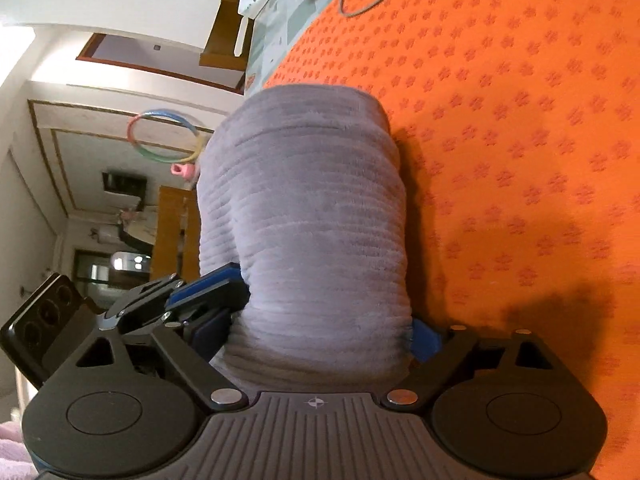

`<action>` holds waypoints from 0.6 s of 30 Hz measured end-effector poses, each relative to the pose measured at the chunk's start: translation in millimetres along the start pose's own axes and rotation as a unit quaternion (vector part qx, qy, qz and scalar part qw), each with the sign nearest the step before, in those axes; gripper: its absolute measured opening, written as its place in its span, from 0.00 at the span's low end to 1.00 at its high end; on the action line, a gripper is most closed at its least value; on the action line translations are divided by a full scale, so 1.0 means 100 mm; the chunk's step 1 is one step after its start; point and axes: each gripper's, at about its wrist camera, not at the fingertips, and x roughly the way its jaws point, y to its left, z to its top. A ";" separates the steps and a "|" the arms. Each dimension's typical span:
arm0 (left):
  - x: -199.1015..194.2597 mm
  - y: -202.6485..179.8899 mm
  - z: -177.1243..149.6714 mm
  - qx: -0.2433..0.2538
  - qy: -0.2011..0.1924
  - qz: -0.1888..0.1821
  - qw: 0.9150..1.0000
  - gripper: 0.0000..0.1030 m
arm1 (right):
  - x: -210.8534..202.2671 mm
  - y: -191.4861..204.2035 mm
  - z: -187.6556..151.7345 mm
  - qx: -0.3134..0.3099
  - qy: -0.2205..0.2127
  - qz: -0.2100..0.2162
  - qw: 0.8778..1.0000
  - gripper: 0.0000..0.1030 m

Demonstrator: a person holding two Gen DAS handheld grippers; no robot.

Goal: Fold clothes
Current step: 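Lift the pants bundle off the orange tablecloth with both tools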

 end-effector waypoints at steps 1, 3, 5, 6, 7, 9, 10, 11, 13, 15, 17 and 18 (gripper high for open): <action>0.00 0.01 -0.01 -0.009 -0.002 -0.003 1.000 0.08 | -0.09 0.03 -0.02 -0.013 -0.005 -0.009 1.000 0.89; 0.00 0.02 -0.03 -0.028 -0.006 -0.013 0.999 0.08 | -0.26 0.11 -0.04 -0.049 -0.017 -0.032 0.998 0.89; 0.01 0.03 -0.05 -0.043 -0.010 -0.023 0.999 0.09 | -0.42 0.31 -0.09 -0.107 -0.032 -0.066 0.992 0.89; 0.03 0.04 -0.06 -0.050 -0.012 -0.028 0.998 0.09 | -0.47 0.43 -0.10 -0.137 -0.038 -0.082 0.986 0.88; 0.04 0.06 -0.06 -0.062 -0.015 -0.035 0.997 0.09 | -0.51 0.54 -0.13 -0.170 -0.043 -0.097 0.980 0.87; 0.04 0.13 -0.06 -0.090 -0.022 -0.052 0.994 0.10 | -0.59 0.75 -0.25 -0.243 -0.047 -0.125 0.961 0.83; 0.03 0.17 -0.05 -0.106 -0.026 -0.061 0.992 0.13 | -0.55 0.84 -0.27 -0.273 -0.044 -0.134 0.952 0.79; 0.02 0.21 -0.05 -0.121 -0.030 -0.070 0.990 0.14 | -0.52 0.92 -0.32 -0.301 -0.040 -0.139 0.943 0.74; -0.08 0.27 -0.04 -0.143 -0.046 -0.079 0.985 0.25 | -0.46 1.06 -0.43 -0.351 -0.031 -0.149 0.924 0.67; -0.23 0.33 -0.04 -0.155 -0.065 -0.069 0.983 0.32 | -0.34 1.16 -0.54 -0.386 -0.022 -0.152 0.910 0.60; -0.38 0.39 -0.06 -0.165 -0.083 -0.057 0.981 0.34 | -0.18 1.25 -0.61 -0.418 -0.014 -0.158 0.895 0.54; -0.46 0.43 -0.08 -0.163 -0.088 -0.041 0.982 0.35 | -0.12 1.30 -0.64 -0.433 -0.011 -0.162 0.887 0.54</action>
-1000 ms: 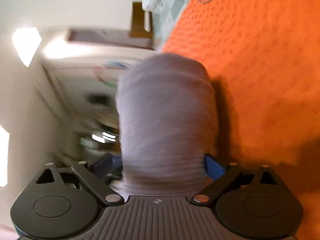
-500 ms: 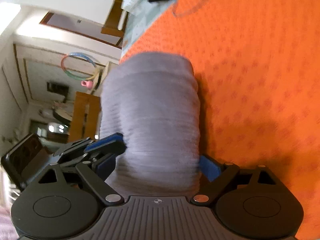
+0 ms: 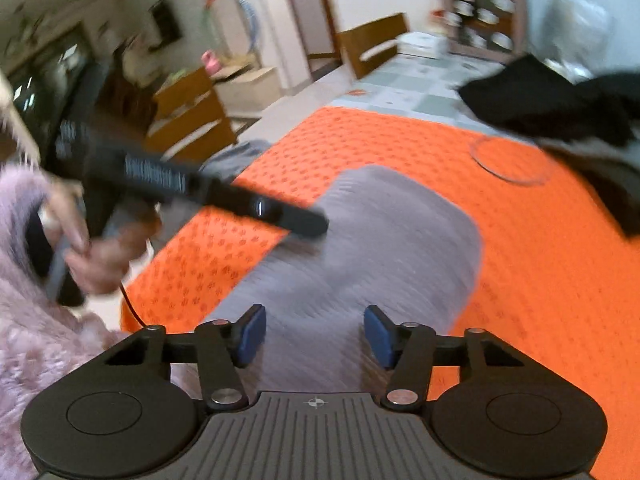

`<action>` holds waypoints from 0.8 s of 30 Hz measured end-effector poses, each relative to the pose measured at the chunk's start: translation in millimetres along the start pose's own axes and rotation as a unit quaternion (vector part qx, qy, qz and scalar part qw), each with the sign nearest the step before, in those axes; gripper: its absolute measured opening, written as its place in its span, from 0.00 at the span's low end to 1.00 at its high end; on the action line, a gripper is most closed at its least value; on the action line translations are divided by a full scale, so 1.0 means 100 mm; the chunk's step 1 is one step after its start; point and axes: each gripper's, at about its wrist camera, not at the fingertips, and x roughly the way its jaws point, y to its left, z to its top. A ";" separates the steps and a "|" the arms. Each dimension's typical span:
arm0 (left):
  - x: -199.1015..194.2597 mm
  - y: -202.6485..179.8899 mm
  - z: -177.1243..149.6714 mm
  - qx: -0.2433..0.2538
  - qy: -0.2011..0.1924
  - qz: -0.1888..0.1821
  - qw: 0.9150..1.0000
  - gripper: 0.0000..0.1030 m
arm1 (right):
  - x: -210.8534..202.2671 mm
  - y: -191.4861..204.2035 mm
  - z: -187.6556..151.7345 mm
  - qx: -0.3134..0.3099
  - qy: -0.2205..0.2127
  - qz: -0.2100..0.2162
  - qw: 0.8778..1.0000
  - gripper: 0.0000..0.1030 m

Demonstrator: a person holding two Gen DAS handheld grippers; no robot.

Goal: Fold clothes
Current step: 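Lift the pants bundle off the orange tablecloth with both tools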

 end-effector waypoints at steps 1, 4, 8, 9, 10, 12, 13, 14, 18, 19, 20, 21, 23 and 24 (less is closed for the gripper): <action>-0.07 0.01 0.00 0.004 -0.004 0.013 1.000 0.35 | 0.05 0.07 0.03 -0.014 -0.001 -0.002 1.000 0.52; -0.26 0.14 -0.05 0.002 -0.008 0.049 0.999 0.35 | 0.20 0.20 0.09 -0.038 0.000 -0.016 0.999 0.46; -0.44 0.32 -0.16 -0.012 -0.007 0.090 0.996 0.38 | 0.47 0.30 0.15 -0.056 0.046 -0.046 0.996 0.46; -0.47 0.35 -0.20 -0.013 -0.006 0.098 0.995 0.42 | 0.53 0.31 0.14 -0.060 0.053 -0.052 0.995 0.47; -0.50 0.39 -0.24 -0.014 -0.005 0.105 0.994 0.46 | 0.58 0.32 0.13 -0.060 0.057 -0.057 0.995 0.48; -0.52 0.43 -0.32 -0.019 0.001 0.110 0.994 0.54 | 0.63 0.29 0.11 -0.047 0.055 -0.057 0.996 0.49; -0.52 0.45 -0.35 -0.023 0.004 0.111 0.994 0.63 | 0.62 0.28 0.11 -0.045 0.055 -0.057 0.996 0.49; -0.51 0.46 -0.39 -0.025 0.007 0.111 0.993 0.67 | 0.61 0.28 0.12 -0.043 0.054 -0.057 0.996 0.50; -0.46 0.43 -0.44 -0.033 0.007 0.094 0.995 0.83 | 0.43 0.22 0.16 -0.010 0.032 -0.040 0.999 0.57; -0.44 0.43 -0.45 -0.038 0.008 0.090 0.995 0.85 | 0.36 0.19 0.17 0.008 0.024 -0.032 0.999 0.61; -0.42 0.43 -0.45 -0.042 0.010 0.087 0.995 0.86 | 0.29 0.14 0.19 0.030 0.014 -0.026 0.999 0.62; -0.40 0.42 -0.44 -0.045 0.010 0.083 0.995 0.89 | 0.21 0.09 0.20 0.051 0.003 -0.022 0.998 0.63; -0.35 0.42 -0.42 -0.052 0.009 0.076 0.996 0.90 | 0.05 0.00 0.23 0.086 -0.018 -0.021 0.996 0.66; -0.33 0.41 -0.41 -0.056 0.009 0.072 0.996 0.93 | -0.01 -0.05 0.23 0.099 -0.027 -0.023 0.994 0.66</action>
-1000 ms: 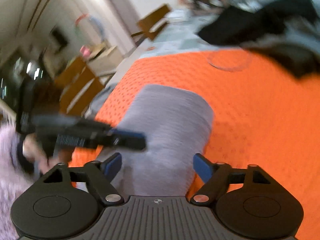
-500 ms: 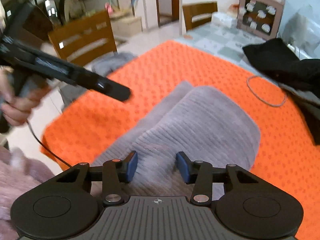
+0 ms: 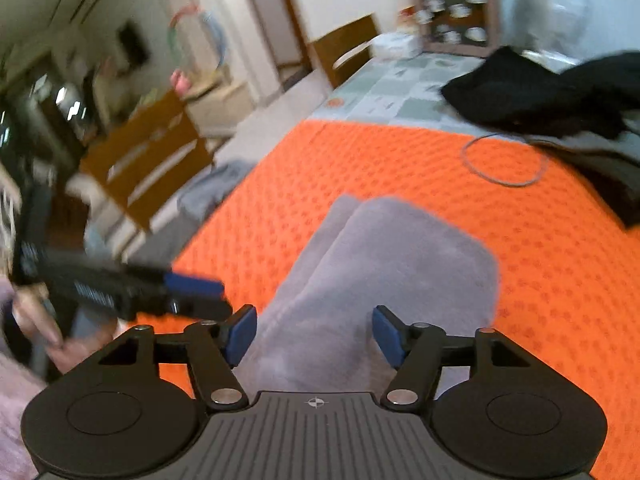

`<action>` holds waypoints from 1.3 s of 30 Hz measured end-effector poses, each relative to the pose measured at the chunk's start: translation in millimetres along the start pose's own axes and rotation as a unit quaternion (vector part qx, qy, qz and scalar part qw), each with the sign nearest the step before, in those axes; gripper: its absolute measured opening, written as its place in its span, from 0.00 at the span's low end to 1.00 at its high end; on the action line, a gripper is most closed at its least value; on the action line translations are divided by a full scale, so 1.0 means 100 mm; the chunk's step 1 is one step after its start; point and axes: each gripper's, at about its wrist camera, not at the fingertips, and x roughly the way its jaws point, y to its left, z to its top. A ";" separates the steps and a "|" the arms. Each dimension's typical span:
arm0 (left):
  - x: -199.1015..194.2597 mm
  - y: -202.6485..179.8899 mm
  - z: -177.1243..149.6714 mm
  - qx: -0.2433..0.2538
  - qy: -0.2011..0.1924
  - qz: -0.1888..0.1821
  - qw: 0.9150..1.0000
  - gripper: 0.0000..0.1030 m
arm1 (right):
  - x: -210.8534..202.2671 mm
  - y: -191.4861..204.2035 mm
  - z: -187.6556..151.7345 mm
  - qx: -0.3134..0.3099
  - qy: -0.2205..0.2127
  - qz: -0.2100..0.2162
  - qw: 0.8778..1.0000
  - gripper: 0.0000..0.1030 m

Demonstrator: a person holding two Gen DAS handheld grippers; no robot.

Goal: Fold clothes
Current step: 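Lift the pants bundle off the orange tablecloth with both tools, then carry the held pants bundle with both tools toward the wooden chair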

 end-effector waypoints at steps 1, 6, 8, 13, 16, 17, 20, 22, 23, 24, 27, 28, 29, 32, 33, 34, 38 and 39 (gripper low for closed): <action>0.02 -0.01 0.01 -0.004 0.000 -0.004 1.000 0.95 | -0.05 -0.06 0.01 0.014 -0.006 -0.003 1.000 0.67; 0.14 -0.03 0.10 -0.030 0.004 -0.024 0.999 0.95 | -0.12 -0.39 -0.04 0.072 -0.005 -0.033 0.997 0.71; 0.17 -0.06 0.17 -0.028 0.003 -0.028 0.999 0.95 | -0.12 -0.48 -0.11 0.087 0.002 -0.034 0.996 0.74; 0.24 -0.16 0.37 0.000 0.011 -0.016 1.000 0.99 | -0.17 -0.53 -0.27 0.108 0.003 -0.032 0.994 0.83; 0.27 -0.27 0.54 0.045 0.024 -0.019 0.999 0.99 | -0.27 -0.54 -0.35 0.140 -0.010 -0.037 0.989 0.89; 0.28 -0.30 0.60 0.063 0.029 -0.023 0.997 0.99 | -0.30 -0.54 -0.38 0.154 -0.017 -0.038 0.987 0.91; 0.32 -0.39 0.82 0.121 0.058 -0.048 0.990 0.99 | -0.39 -0.51 -0.50 0.216 -0.038 -0.060 0.974 0.91; 0.36 -0.44 0.97 0.161 0.076 -0.064 0.982 0.99 | -0.45 -0.44 -0.63 0.271 -0.059 -0.076 0.958 0.91; 0.40 -0.46 1.05 0.184 0.086 -0.070 0.977 0.99 | -0.48 -0.39 -0.69 0.298 -0.071 -0.083 0.948 0.91; 0.44 -0.48 1.13 0.207 0.096 -0.076 0.971 0.99 | -0.51 -0.33 -0.76 0.323 -0.084 -0.092 0.938 0.91; 0.58 -0.54 1.33 0.271 0.126 -0.097 0.949 0.99 | -0.59 -0.09 -0.98 0.411 -0.131 -0.119 0.895 0.91; 0.63 -0.55 1.39 0.291 0.136 -0.105 0.941 0.99 | -0.61 -0.01 -1.06 0.443 -0.148 -0.124 0.876 0.93; 0.68 -0.57 1.44 0.311 0.144 -0.111 0.933 0.99 | -0.61 0.07 -1.15 0.476 -0.165 -0.127 0.854 0.93; 0.86 -0.63 1.58 0.340 0.167 -0.128 0.917 0.99 | -0.57 0.31 -1.37 0.550 -0.205 -0.132 0.799 0.93; 0.94 -0.63 1.64 0.332 0.175 -0.138 0.917 0.99 | -0.55 0.37 -1.44 0.569 -0.216 -0.133 0.782 0.93; 1.01 -0.63 1.70 0.324 0.184 -0.147 0.916 0.99 | -0.51 0.43 -1.50 0.593 -0.227 -0.135 0.761 0.93; 1.36 -0.73 1.84 0.312 0.223 -0.168 0.908 0.99 | -0.34 0.59 -1.71 0.675 -0.264 -0.122 0.678 0.93; 1.45 -0.76 1.84 0.321 0.232 -0.167 0.903 0.99 | -0.28 0.61 -1.75 0.689 -0.269 -0.116 0.662 0.93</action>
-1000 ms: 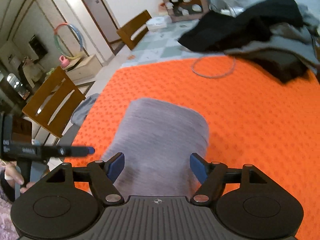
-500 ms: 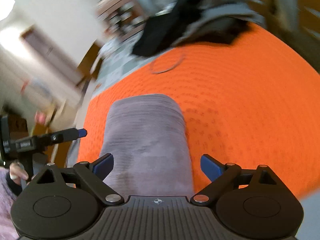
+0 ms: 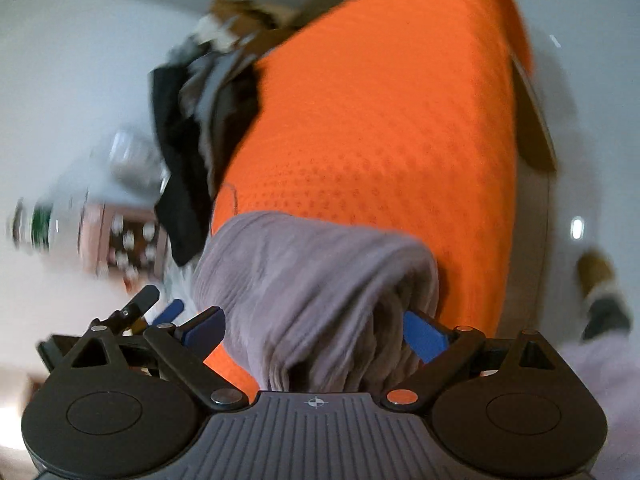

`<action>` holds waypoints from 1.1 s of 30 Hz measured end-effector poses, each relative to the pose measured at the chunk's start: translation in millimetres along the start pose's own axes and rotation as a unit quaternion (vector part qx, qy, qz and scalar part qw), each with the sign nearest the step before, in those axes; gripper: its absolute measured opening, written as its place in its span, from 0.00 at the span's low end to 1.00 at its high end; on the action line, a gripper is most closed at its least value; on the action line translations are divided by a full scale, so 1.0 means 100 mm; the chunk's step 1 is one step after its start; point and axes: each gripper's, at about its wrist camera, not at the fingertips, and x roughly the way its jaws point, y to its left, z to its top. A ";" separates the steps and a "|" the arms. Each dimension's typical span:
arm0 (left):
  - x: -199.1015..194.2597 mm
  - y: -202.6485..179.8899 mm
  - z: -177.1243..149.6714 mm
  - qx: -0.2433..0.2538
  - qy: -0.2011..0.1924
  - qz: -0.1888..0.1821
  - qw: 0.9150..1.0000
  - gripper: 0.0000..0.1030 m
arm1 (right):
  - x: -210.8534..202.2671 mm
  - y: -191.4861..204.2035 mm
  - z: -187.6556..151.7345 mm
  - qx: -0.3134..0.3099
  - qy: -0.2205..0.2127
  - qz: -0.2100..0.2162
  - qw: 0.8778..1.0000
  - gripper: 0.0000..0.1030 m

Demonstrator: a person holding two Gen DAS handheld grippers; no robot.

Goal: Fold clothes
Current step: 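Carry the held pants bundle with both tools toward the wooden chair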

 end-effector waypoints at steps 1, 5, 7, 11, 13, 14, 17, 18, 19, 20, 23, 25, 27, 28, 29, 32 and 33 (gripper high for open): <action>0.08 0.02 0.05 0.007 0.013 -0.001 1.000 0.99 | 0.03 -0.05 -0.04 0.014 -0.003 -0.004 1.000 0.93; 0.38 0.17 0.11 0.006 0.070 -0.014 0.997 0.99 | 0.14 -0.17 -0.19 0.030 -0.014 -0.016 0.999 0.93; 0.51 0.26 0.10 -0.001 0.095 -0.022 0.995 0.99 | 0.21 -0.23 -0.24 0.045 -0.014 -0.010 0.999 0.93; 0.69 0.44 0.06 -0.020 0.125 -0.033 0.991 1.00 | 0.33 -0.31 -0.31 0.064 -0.014 0.009 0.998 0.94; 0.74 0.53 0.02 -0.031 0.127 -0.043 0.990 1.00 | 0.39 -0.36 -0.33 0.071 -0.013 0.017 0.997 0.94; 0.76 0.56 0.00 -0.041 0.127 -0.050 0.990 1.00 | 0.44 -0.39 -0.34 0.076 -0.011 0.022 0.997 0.94; 0.81 0.67 -0.10 -0.083 0.127 -0.074 0.986 1.00 | 0.55 -0.45 -0.35 0.083 -0.010 0.039 0.996 0.94; 0.83 0.70 -0.15 -0.096 0.126 -0.081 0.984 1.00 | 0.57 -0.45 -0.34 0.082 -0.011 0.042 0.996 0.94; 0.83 0.73 -0.20 -0.109 0.121 -0.089 0.983 1.00 | 0.59 -0.45 -0.33 0.077 -0.011 0.044 0.996 0.94; 0.83 0.75 -0.24 -0.119 0.115 -0.095 0.982 1.00 | 0.61 -0.45 -0.32 0.072 -0.012 0.046 0.996 0.93; 0.82 0.70 -0.31 -0.124 0.105 -0.106 0.981 0.98 | 0.63 -0.40 -0.30 0.047 -0.017 0.048 0.998 0.82; 0.78 0.64 -0.35 -0.125 0.096 -0.118 0.980 0.82 | 0.62 -0.36 -0.28 0.032 -0.018 0.054 0.998 0.67; 0.72 0.51 -0.37 -0.112 0.087 -0.125 0.982 0.79 | 0.60 -0.28 -0.24 0.009 -0.021 0.055 0.998 0.59; 0.67 0.42 -0.39 -0.090 0.080 -0.119 0.986 0.79 | 0.59 -0.23 -0.22 -0.003 -0.021 0.053 0.998 0.56; 0.62 0.34 -0.40 -0.075 0.072 -0.114 0.988 0.78 | 0.58 -0.20 -0.20 -0.010 -0.022 0.052 0.998 0.54; 0.46 0.26 -0.42 -0.099 0.041 -0.126 0.986 0.70 | 0.53 -0.11 -0.13 -0.026 -0.020 0.056 0.998 0.50; 0.39 0.24 -0.44 -0.106 0.031 -0.133 0.985 0.67 | 0.51 -0.07 -0.09 -0.036 -0.019 0.059 0.997 0.50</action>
